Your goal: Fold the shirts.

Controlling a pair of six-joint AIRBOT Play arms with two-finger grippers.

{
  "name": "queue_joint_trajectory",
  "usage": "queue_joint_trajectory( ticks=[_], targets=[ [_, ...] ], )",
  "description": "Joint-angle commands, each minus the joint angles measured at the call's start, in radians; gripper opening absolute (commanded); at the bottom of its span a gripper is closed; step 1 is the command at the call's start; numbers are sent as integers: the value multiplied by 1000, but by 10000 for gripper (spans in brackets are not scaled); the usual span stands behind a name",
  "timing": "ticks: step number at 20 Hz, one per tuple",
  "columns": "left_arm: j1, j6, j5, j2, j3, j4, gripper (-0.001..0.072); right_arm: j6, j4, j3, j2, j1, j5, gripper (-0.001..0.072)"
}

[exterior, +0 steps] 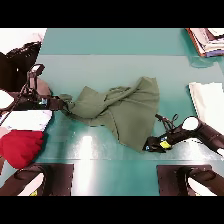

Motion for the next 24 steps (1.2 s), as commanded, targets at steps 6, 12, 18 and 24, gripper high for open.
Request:
queue_joint_trajectory(
  ticks=[6,12,18,24],
  targets=[
    [0,0,2,0,0,0,34,-2,11,95,-102,90,-151,119],
    [0,-52,-13,19,131,5,32,-29,-92,275,82,71,-154,18],
    [0,-50,-19,47,835,71,33,-32,-194,830,275,-278,-140,18],
    [0,-68,-26,47,1349,40,33,-147,-195,1295,340,-649,-65,18]
  ],
)
